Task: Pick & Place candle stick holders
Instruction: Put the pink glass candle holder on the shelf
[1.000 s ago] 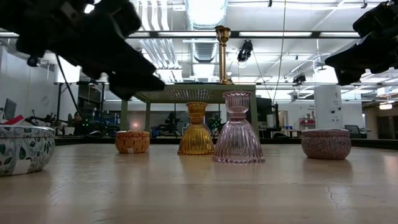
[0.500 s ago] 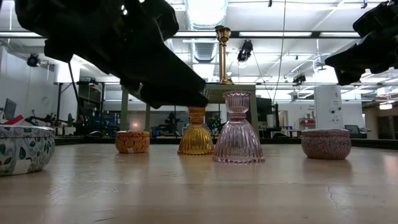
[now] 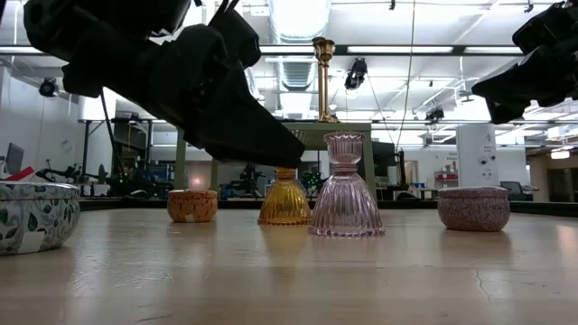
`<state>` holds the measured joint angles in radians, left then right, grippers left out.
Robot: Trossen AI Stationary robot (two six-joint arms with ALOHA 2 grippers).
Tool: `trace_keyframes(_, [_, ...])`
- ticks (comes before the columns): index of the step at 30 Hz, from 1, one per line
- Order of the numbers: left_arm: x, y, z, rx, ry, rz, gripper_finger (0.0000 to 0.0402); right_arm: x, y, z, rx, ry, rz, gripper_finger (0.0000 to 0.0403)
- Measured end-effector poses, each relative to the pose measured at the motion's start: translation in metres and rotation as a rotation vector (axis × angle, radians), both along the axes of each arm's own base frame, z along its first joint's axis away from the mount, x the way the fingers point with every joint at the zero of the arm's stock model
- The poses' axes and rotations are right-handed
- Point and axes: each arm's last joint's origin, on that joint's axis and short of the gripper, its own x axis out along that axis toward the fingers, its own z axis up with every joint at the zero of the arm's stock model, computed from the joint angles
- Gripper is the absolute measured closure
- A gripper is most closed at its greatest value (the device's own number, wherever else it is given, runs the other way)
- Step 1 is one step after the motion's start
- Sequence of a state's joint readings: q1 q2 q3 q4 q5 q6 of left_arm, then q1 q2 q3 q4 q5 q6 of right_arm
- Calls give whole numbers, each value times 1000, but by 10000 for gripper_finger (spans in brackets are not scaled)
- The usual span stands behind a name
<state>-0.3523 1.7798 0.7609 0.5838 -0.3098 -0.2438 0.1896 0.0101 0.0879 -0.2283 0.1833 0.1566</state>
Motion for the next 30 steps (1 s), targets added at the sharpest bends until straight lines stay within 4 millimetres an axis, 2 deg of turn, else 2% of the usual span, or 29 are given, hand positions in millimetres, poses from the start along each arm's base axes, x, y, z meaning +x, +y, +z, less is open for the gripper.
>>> trace_keyframes(21, [-1,4,-3,34,-2,55,119,0,0,0,0,0,0,394])
trace_keyframes(30, [14,2,-16,53,-31,123,119,0,0,0,0,-1,1,394])
